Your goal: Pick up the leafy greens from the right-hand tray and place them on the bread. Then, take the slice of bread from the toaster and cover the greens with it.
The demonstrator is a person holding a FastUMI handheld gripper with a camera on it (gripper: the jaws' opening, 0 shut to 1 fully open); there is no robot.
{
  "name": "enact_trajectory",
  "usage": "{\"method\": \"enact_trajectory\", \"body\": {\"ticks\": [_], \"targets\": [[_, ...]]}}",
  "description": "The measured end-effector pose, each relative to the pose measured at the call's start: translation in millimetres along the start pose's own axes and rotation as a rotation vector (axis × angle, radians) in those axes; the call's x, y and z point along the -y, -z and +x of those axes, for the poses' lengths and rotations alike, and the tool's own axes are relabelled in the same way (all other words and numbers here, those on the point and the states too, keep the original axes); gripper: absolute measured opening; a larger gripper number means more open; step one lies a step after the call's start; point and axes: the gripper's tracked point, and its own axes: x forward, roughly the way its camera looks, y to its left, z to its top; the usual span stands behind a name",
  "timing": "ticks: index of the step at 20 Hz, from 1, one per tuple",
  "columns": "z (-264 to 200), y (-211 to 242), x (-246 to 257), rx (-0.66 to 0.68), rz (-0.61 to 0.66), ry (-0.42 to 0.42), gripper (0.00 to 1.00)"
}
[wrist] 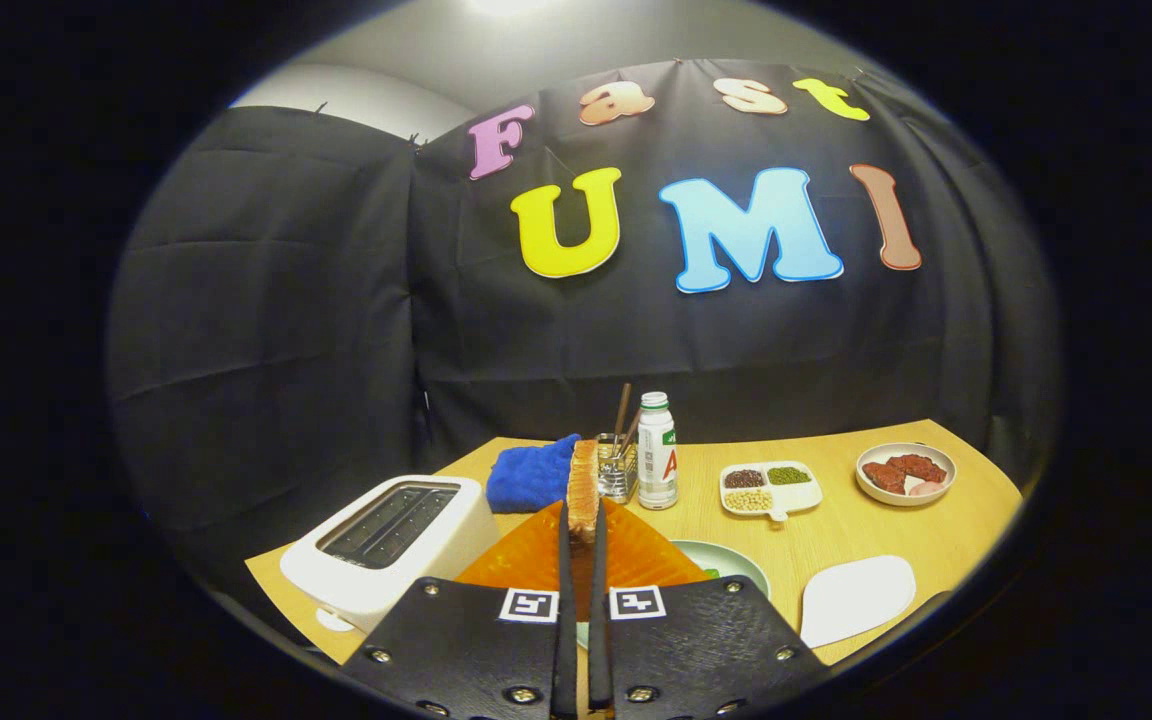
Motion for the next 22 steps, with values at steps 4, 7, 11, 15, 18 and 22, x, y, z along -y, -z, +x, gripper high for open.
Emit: {"method": "enact_trajectory", "body": {"ticks": [4,7,11,15,18,22], "targets": [[4,15,8,-0.028,0.009,0.007,0.05],[7,25,12,-0.046,0.008,0.019,0.05],[10,34,13,-0.063,0.021,0.020,0.05],[15,41,10,-0.073,0.033,0.014,0.05],[18,46,14,-0.075,0.036,0.023,0.05],[24,55,14,-0.090,0.053,0.016,0.05]]}}
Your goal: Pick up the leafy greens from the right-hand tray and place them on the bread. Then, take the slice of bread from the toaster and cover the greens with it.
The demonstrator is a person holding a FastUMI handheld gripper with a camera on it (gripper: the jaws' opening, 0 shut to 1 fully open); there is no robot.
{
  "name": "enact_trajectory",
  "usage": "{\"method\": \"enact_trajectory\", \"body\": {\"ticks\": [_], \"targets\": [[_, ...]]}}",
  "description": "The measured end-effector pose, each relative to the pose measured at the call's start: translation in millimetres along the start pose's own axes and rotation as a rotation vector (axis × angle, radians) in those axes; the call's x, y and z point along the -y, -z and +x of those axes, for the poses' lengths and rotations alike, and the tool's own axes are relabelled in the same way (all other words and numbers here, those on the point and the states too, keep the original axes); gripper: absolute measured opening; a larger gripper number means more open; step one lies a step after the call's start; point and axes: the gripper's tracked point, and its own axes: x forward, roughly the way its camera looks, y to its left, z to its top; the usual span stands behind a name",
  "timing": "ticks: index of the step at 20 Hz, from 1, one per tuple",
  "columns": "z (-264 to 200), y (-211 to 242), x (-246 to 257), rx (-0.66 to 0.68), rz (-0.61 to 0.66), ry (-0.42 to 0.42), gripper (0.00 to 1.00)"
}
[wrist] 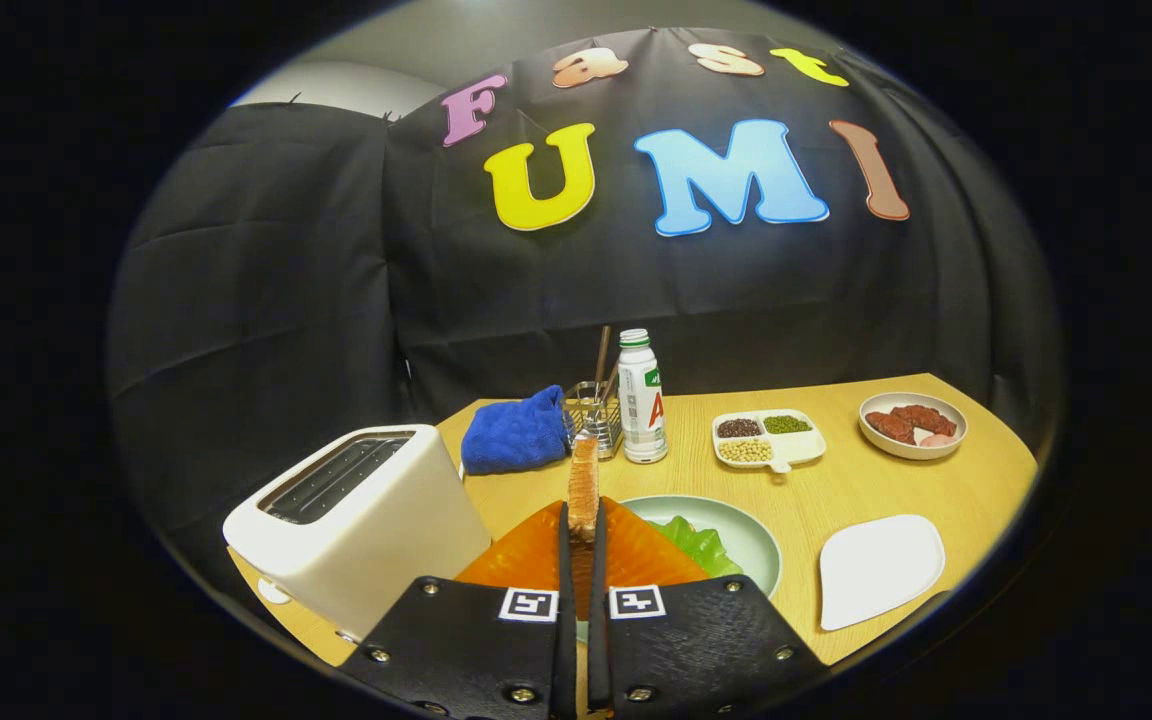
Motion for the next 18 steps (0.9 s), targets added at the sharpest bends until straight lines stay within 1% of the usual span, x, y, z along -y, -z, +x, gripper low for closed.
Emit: {"method": "enact_trajectory", "body": {"ticks": [4,7,12,13,14,15,17,18], "targets": [[3,5,1,0.003,-0.009,-0.006,0.05],[5,12,4,-0.009,0.011,-0.012,0.05],[8,14,26,-0.009,0.012,0.033,0.07],[6,14,30,-0.011,0.005,0.039,0.11],[6,13,35,-0.003,-0.004,0.056,0.11],[6,13,40,0.001,-0.014,0.070,0.15],[4,15,44,0.003,-0.026,0.082,0.17],[4,14,45,0.003,-0.034,0.087,0.22]]}}
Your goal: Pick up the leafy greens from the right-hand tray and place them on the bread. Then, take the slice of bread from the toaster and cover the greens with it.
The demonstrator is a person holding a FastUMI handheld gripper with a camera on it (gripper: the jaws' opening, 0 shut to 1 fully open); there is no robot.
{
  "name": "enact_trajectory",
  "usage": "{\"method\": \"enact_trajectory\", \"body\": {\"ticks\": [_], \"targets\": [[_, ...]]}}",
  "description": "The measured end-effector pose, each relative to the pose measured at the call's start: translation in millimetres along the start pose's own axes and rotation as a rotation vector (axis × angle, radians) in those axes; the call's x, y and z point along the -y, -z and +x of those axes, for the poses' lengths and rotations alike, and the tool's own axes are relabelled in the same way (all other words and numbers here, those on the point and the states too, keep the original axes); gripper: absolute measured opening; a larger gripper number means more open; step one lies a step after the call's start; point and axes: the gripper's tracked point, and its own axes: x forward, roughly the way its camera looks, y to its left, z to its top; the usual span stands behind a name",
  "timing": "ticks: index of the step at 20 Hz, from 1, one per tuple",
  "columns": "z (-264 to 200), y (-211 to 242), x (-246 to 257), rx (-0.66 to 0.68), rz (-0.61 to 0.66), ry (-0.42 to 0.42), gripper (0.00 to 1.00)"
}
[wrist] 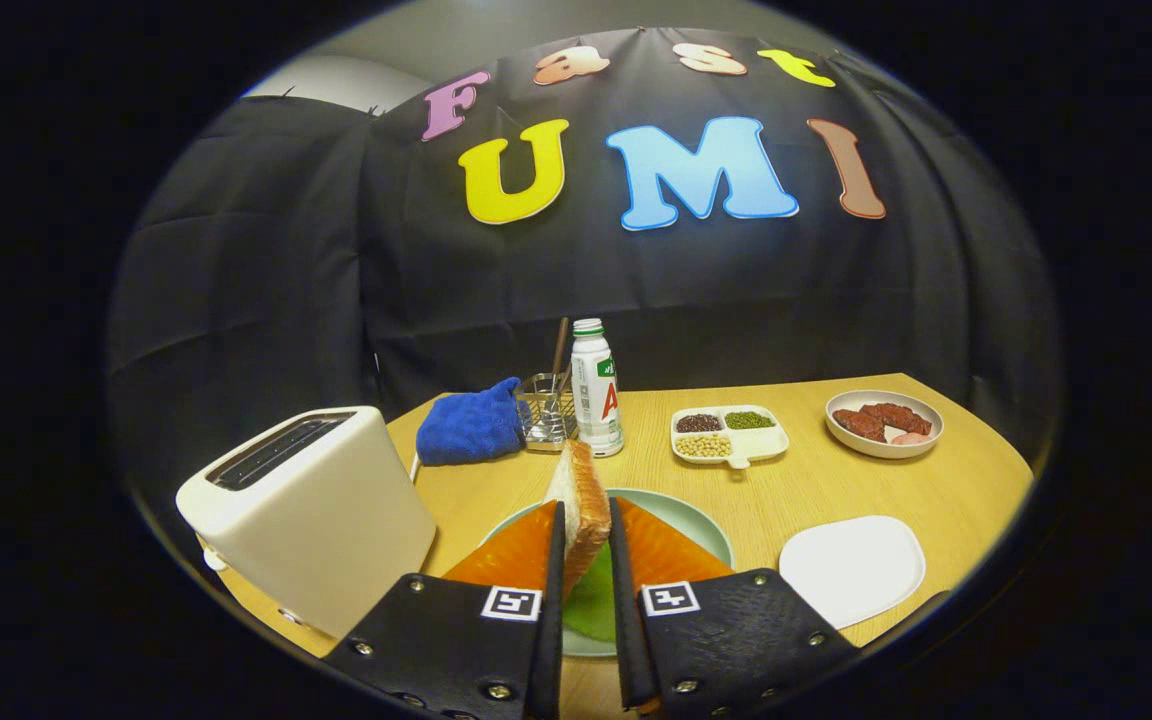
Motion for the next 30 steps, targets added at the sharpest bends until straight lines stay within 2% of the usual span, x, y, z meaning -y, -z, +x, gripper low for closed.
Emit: {"method": "enact_trajectory", "body": {"ticks": [3,4,6,9,10,13,14,16,20,30], "targets": [[2,6,-1,-0.016,-0.029,-0.002,0.24],[2,9,0,-0.023,-0.042,-0.003,0.29],[1,11,1,-0.022,-0.064,0.003,0.29],[1,10,13,-0.012,-0.109,0.051,0.29],[3,12,18,-0.016,-0.121,0.063,0.33],[4,14,29,-0.020,-0.139,0.090,0.38],[4,15,33,-0.016,-0.145,0.098,0.43],[2,15,37,-0.007,-0.146,0.099,0.61],[-10,5,46,0.048,-0.132,0.093,0.62],[-48,-18,109,0.156,-0.108,0.146,0.62]]}}
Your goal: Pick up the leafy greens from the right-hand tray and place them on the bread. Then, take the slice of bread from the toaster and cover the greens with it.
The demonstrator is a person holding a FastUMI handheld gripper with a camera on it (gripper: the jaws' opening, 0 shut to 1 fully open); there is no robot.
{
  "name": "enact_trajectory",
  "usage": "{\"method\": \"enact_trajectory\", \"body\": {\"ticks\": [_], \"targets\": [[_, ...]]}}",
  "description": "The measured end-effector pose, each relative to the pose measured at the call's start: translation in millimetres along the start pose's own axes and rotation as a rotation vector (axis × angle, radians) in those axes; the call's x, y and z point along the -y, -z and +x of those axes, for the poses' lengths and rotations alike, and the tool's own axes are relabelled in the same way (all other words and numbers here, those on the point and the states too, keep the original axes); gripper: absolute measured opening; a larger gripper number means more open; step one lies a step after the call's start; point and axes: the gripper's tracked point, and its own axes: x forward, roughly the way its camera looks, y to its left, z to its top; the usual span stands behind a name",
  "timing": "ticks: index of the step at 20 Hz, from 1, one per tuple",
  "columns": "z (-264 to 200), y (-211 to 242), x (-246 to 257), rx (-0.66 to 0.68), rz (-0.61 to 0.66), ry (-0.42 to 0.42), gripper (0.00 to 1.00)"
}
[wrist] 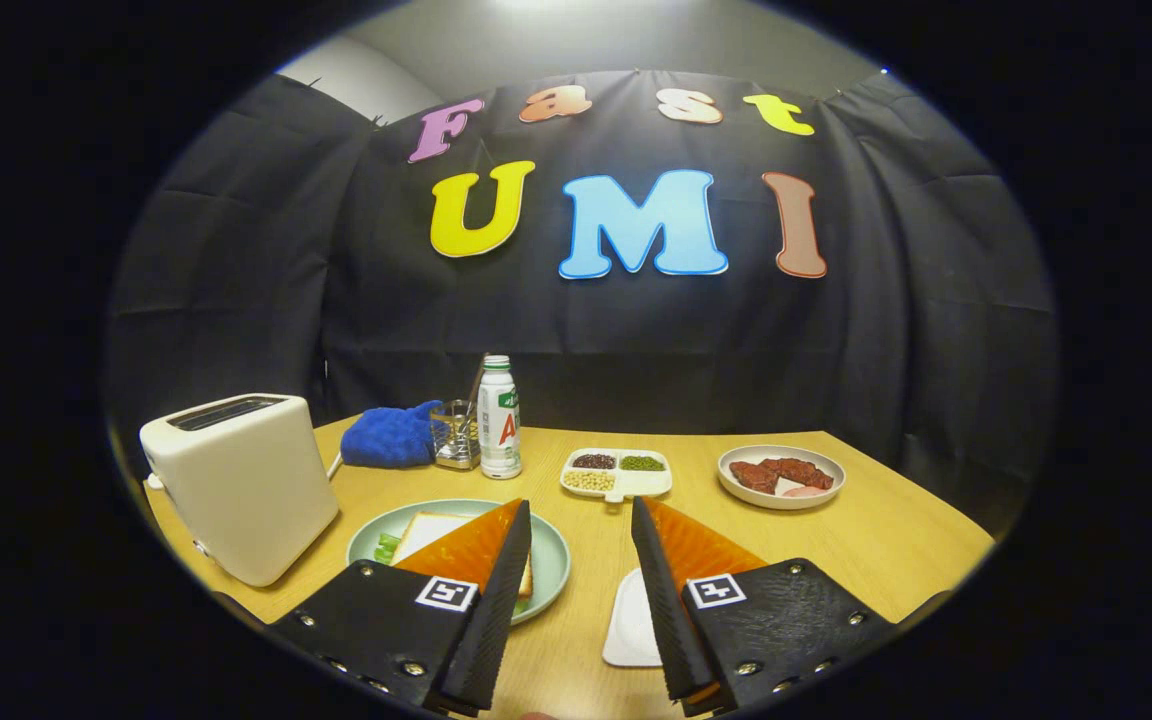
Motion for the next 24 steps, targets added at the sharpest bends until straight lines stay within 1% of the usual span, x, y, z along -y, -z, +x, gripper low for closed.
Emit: {"method": "enact_trajectory", "body": {"ticks": [8,18,21,24], "targets": [[-21,-5,82,0.044,-0.049,0.093,0.62],[-44,3,203,0.013,-0.038,0.190,0.62],[-47,8,229,0.004,-0.046,0.187,0.62],[-48,5,247,0.024,-0.055,0.171,0.62]]}}
